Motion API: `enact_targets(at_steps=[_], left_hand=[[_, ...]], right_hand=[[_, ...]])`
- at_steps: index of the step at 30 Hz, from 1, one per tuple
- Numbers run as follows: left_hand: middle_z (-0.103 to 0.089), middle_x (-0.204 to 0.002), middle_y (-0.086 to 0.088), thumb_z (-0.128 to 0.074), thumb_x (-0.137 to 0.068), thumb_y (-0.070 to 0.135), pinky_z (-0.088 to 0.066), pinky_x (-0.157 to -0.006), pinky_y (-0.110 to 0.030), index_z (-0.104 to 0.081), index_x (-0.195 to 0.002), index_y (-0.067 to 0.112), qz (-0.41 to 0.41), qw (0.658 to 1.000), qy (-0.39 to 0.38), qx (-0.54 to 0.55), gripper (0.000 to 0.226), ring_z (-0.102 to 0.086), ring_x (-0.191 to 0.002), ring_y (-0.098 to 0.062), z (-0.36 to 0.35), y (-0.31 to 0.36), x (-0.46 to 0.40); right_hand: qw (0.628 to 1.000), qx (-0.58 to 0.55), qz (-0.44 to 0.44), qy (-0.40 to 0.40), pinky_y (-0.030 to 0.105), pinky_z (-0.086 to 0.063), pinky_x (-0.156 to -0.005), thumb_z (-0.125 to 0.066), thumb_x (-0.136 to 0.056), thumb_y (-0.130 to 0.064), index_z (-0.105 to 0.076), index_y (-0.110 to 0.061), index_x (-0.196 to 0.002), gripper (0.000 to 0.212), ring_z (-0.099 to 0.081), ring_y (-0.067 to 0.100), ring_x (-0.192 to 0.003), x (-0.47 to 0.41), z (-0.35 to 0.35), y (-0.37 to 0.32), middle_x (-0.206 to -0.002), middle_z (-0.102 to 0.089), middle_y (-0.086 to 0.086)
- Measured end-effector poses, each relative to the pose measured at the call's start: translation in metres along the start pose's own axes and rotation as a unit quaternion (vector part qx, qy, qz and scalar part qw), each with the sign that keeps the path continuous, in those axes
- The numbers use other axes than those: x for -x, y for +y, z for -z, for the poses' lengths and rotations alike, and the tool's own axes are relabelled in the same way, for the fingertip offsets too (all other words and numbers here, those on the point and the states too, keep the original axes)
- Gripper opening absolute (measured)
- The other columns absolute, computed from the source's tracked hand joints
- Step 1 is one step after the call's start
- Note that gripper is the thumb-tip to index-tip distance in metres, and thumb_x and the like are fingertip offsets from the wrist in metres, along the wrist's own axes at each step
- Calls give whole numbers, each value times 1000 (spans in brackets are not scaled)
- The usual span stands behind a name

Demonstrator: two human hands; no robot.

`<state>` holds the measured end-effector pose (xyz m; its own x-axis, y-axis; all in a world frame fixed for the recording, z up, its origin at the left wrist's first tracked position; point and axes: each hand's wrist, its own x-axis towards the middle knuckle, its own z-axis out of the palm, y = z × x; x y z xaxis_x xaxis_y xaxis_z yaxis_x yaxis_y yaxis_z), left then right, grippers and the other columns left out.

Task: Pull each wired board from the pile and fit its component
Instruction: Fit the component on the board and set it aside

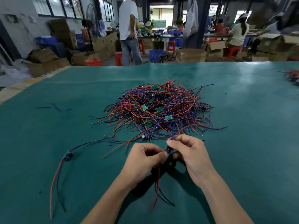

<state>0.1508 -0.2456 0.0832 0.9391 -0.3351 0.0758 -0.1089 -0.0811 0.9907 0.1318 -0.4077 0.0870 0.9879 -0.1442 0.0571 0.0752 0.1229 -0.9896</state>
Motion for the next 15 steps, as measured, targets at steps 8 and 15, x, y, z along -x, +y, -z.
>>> enact_targets(at_steps=[8,15], left_hand=[[-61,-59,-3,-79,-81,22,-38,-55,-19,-79,-76,12,14,998,-58,14,10,-48,-52,-10,5,4,1],[-58,-49,0,-77,-74,27,-34,-44,-15,-81,-76,16,51,993,-107,22,12,-47,-41,-6,4,3,2]], right_hand=[[991,77,59,94,25,-42,-57,-81,-85,-23,-77,-17,-74,14,-48,10,-60,-4,10,4,-61,-59,-3],[946,13,80,315,24,-44,-60,-81,-85,-14,-74,-18,-71,16,-48,6,-53,-15,37,2,-55,-59,-12]])
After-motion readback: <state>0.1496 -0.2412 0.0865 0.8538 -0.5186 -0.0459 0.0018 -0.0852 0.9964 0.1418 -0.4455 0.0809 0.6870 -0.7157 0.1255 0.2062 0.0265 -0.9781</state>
